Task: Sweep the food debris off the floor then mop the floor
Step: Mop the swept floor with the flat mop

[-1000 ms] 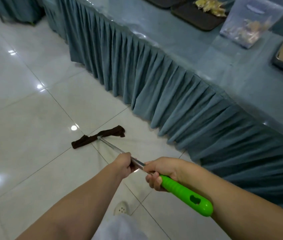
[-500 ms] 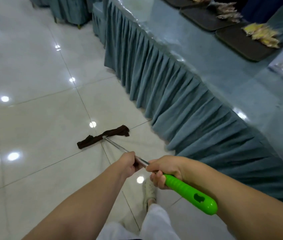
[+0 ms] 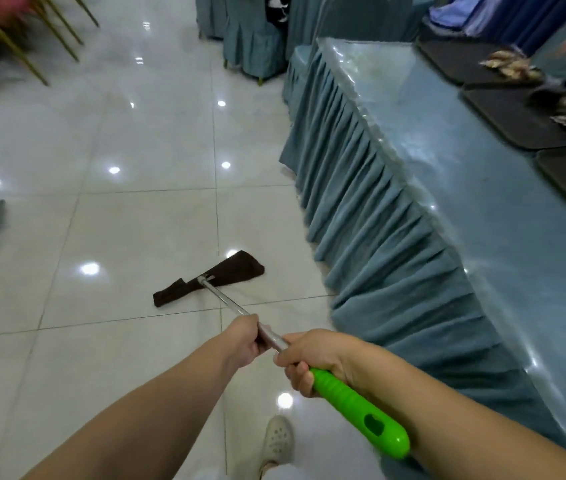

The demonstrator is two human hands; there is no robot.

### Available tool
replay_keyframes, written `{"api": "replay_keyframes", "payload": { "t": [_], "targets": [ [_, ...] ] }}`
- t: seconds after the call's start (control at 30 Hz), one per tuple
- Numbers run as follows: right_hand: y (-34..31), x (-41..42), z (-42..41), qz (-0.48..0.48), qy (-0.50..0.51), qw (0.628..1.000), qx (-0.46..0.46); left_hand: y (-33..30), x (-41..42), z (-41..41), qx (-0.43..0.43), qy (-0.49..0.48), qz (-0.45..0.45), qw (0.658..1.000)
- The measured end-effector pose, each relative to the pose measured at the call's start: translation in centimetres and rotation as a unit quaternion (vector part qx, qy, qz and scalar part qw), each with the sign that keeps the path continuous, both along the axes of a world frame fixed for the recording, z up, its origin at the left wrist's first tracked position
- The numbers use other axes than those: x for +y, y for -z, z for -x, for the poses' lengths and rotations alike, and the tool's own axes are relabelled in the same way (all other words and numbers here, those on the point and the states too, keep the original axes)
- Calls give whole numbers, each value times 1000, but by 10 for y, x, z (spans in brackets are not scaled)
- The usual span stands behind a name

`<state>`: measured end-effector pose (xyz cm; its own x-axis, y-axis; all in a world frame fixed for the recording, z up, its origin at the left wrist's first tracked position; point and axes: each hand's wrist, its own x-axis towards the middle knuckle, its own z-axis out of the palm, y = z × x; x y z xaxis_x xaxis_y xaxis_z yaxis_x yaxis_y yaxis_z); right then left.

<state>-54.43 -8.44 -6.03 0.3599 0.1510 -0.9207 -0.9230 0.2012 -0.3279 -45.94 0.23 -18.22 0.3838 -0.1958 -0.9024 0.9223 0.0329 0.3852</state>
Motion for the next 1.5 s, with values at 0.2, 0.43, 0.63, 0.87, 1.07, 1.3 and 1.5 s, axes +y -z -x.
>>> {"api": "replay_keyframes", "payload": {
  "t": [0.2, 0.43, 0.63, 0.87, 1.07, 1.3, 1.5],
  "targets": [
    [0, -15, -51, -10, -91, 995, -24, -15, 9, -38, -24, -106, -4, 994],
    [0, 32, -106, -43, -202, 978, -23, -35, 79, -65, -53, -211, -28, 976],
    [-9, 115, -155, -68, -287, 955, -9, -54, 171, -83, -56, -291, -51, 954],
    [-18, 259, -217, -70, -391, 918, -1, -58, 314, -113, -66, -386, -42, 919],
    [-24, 389, -264, -64, -448, 892, 14, -51, 445, -140, -56, -456, -22, 888],
    [-28, 508, -303, -53, -482, 874, 12, -51, 555, -168, -65, -514, -26, 855],
    [-32, 595, -338, -41, -514, 857, 10, -51, 630, -197, -57, -569, -33, 819]
  ]
}}
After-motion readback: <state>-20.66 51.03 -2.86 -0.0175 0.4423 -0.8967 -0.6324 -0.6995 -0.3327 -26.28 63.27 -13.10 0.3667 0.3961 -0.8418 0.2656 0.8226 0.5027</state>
